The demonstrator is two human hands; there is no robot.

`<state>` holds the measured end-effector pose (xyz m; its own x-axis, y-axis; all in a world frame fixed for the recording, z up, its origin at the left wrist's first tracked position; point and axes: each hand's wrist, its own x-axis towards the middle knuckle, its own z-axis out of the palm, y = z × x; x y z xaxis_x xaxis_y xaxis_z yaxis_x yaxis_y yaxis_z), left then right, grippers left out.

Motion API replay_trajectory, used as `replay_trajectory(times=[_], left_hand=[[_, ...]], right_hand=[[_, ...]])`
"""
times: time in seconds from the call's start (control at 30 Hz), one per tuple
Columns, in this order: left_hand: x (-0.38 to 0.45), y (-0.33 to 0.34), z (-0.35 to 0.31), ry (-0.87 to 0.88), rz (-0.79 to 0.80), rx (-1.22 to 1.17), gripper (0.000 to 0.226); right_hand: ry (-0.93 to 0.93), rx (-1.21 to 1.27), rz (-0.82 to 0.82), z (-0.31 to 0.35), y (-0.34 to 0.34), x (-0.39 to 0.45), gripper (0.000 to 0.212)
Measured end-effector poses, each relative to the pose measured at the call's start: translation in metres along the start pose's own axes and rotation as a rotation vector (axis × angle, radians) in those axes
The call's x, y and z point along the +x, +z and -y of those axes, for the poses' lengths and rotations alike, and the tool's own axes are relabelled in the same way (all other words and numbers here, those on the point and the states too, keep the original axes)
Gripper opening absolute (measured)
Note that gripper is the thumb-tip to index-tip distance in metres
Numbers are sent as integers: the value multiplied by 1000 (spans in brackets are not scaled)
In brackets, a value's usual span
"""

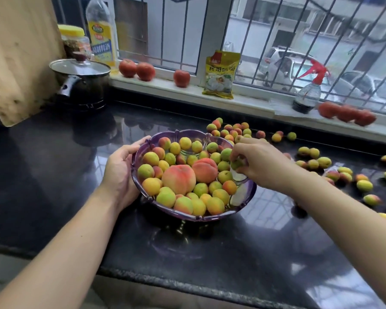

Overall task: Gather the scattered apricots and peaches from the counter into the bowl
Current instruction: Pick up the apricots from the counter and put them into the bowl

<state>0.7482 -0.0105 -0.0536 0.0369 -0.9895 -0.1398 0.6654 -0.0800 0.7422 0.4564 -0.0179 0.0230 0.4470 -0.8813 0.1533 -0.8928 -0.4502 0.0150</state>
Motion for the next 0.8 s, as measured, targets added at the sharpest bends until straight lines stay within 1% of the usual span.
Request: replay_trajectory(times=[0.13, 0.27, 0.37, 0.5, 0.6, 0.7, 0.8], left_hand=[[1, 3, 2, 7, -6, 44, 45], [-2, 4, 3, 7, 11, 82, 45], [-3, 3, 2, 2, 3, 77, 46], [-4, 5, 2, 5, -19, 83, 44], [-4, 6, 3, 21, -29, 100, 46], [-3, 7, 4, 50, -43, 133, 46], [-2, 7, 3, 69, -40, 153, 49]], right_hand=[[-21, -73, -34, 0, 5, 0, 24], [-12, -44, -30, -1, 8, 1, 31], [-7, -10, -49, -3, 7, -2, 24], [91, 193, -148, -10, 4, -13, 14], [219, 322, -248, -19, 2, -18, 11], [339, 379, -289, -32, 3, -9, 8], [374, 368, -277, -47, 5, 24, 14]])
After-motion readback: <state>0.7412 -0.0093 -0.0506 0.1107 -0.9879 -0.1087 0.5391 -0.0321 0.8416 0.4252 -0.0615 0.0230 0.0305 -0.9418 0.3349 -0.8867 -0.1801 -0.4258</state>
